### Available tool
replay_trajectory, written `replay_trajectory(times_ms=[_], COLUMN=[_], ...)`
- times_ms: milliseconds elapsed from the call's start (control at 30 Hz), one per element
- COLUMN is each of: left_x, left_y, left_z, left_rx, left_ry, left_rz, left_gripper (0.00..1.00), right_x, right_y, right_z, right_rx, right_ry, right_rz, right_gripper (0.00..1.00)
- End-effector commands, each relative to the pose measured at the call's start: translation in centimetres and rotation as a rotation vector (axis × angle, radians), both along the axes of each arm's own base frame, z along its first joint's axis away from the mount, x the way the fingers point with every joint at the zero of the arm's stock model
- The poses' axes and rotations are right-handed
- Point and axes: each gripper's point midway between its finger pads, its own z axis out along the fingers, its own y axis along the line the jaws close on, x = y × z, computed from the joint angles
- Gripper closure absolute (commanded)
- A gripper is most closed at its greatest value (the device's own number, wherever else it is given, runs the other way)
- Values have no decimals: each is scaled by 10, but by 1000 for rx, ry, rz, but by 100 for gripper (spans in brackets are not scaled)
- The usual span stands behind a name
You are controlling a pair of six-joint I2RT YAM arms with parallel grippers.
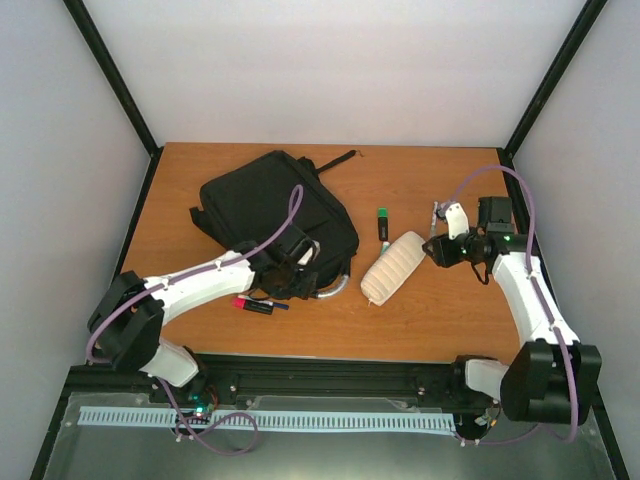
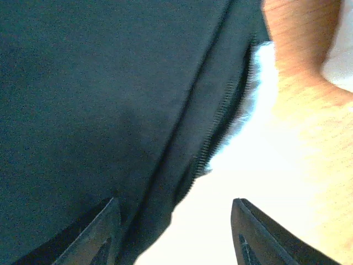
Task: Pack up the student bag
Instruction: Place the book in the student bag, then pick up the stationery from the center of the board.
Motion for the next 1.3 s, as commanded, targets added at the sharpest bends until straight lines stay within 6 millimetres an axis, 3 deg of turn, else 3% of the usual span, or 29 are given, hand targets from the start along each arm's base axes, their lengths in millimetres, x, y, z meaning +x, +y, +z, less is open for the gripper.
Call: replay_trajectory(times_ms=[0, 100, 200, 400, 700, 867, 933, 1167, 1267], left_x=[-5, 2, 13, 43, 35, 32, 34, 38, 35], left_y=[-38, -62, -91, -133, -192, -200, -199, -196, -196], left_z=[50, 83, 96, 61, 15, -14, -16, 2, 24], left_rx=[-160, -279, -355, -330, -279, -223, -213, -224, -282], left_ry=[-35, -70, -49, 67, 167, 202, 198, 149, 121], left_rz=[-84, -118, -135, -84, -180, -170, -156, -148, -149], left_gripper=[39, 31, 28, 30, 37, 51, 61, 96, 99], right_x=[-1, -1, 0, 2, 2, 1, 2, 1, -1], right_y=[7, 12, 14, 11, 7, 7, 7, 5, 4], right_z=[-15, -24, -29, -21, -14, -15, -14, -10, -6], right_rx=[104, 138, 153, 149, 158, 163, 163, 163, 169], right_ry=[111, 177, 198, 146, 114, 119, 116, 97, 84], right_rz=[-25, -12, -3, -17, -23, -18, -20, -23, -24], right_gripper=[55, 53, 52, 51, 51, 51, 51, 51, 51])
